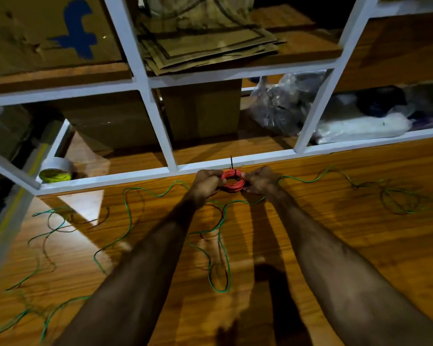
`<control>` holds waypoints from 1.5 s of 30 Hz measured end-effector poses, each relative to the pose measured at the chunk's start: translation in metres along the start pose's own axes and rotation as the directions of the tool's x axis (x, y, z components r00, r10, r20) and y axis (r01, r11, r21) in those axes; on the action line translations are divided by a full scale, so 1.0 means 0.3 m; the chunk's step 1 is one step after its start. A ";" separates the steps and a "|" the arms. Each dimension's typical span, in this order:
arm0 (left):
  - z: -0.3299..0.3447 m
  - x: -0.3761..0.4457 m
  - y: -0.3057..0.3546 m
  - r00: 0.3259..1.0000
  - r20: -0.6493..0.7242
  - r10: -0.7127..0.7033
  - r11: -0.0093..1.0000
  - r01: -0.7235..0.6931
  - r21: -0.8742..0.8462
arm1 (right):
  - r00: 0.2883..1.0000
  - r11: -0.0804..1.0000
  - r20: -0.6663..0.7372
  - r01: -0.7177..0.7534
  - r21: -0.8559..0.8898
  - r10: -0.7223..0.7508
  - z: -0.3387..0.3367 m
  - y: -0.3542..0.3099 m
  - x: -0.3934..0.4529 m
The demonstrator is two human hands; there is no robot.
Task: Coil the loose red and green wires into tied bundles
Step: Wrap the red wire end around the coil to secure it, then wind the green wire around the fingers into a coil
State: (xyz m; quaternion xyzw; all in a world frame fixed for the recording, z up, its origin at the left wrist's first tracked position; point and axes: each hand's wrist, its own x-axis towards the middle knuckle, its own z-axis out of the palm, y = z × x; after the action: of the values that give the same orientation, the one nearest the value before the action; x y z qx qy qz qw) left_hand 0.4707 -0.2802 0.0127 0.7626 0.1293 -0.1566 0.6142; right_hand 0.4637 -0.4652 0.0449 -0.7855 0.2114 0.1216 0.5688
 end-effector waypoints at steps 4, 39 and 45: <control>-0.002 0.008 -0.056 0.989 -0.094 0.116 0.975 -0.095 0.200 | 1.000 0.997 0.000 -0.031 0.072 0.031 0.014 0.012 0.017; -0.642 -1.412 -0.703 0.607 -0.767 0.207 0.978 -0.147 0.148 | 0.697 0.777 0.410 0.627 0.051 -0.589 0.748 0.250 -1.187; -0.900 -1.425 -0.745 0.622 -0.723 0.300 0.954 -0.185 0.237 | 0.676 0.728 0.383 0.686 -0.016 -0.629 0.990 0.209 -1.252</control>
State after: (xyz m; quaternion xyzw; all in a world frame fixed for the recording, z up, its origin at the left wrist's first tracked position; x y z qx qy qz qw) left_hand 0.0130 0.0290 0.0356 0.8096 0.2557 0.2485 0.4662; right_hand 0.1180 -0.1284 0.0580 -0.8159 -0.2017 0.0631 0.5381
